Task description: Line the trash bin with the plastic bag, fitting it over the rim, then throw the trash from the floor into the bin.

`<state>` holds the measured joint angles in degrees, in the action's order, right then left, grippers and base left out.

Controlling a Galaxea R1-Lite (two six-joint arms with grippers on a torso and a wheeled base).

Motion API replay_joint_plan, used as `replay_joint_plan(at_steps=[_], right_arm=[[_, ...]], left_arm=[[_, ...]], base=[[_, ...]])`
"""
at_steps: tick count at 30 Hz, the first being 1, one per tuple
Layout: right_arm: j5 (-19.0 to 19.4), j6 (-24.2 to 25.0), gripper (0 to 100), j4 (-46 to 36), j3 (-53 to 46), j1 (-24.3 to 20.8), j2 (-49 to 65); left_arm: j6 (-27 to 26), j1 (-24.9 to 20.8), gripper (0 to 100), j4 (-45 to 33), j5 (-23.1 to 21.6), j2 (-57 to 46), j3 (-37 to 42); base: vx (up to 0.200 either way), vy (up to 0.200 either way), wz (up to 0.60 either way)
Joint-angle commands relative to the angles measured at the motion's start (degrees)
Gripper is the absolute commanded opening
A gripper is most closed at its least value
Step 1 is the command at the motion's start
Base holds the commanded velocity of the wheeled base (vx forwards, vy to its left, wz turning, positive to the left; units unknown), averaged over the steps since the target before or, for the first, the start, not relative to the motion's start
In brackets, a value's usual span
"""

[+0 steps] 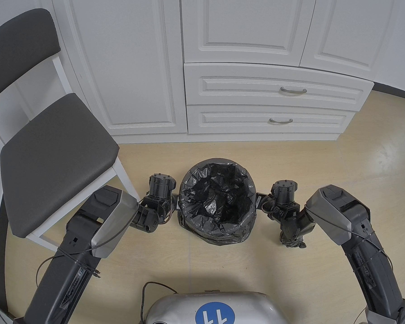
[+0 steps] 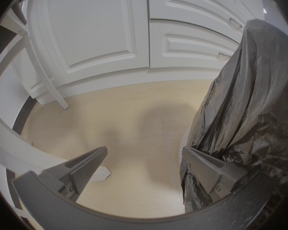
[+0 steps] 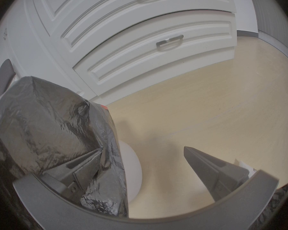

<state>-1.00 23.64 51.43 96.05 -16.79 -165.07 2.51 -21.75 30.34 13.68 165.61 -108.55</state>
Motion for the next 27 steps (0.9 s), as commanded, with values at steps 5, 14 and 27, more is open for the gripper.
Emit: replay_joint_plan(at_steps=[5, 14, 27], right_arm=[[0.3, -0.7, 100, -0.2, -5.1, -2.2, 3.2], [0.6, -2.4, 100, 0.1, -15.0, -3.9, 8.9], [0.6, -3.3, 100, -0.5, -11.5, -0.9, 8.2]], left_arm=[[-0.1, 0.7, 100, 2.0, -0.2, -3.8, 5.7], [0.0, 3.0, 100, 0.0, 0.0, -2.4, 1.1], [-0.1, 1.0, 100, 3.5, -0.1, -6.9, 13.6]], base=[[0.000, 0.000, 0.00], [0.000, 0.000, 0.00], [0.000, 0.000, 0.00]])
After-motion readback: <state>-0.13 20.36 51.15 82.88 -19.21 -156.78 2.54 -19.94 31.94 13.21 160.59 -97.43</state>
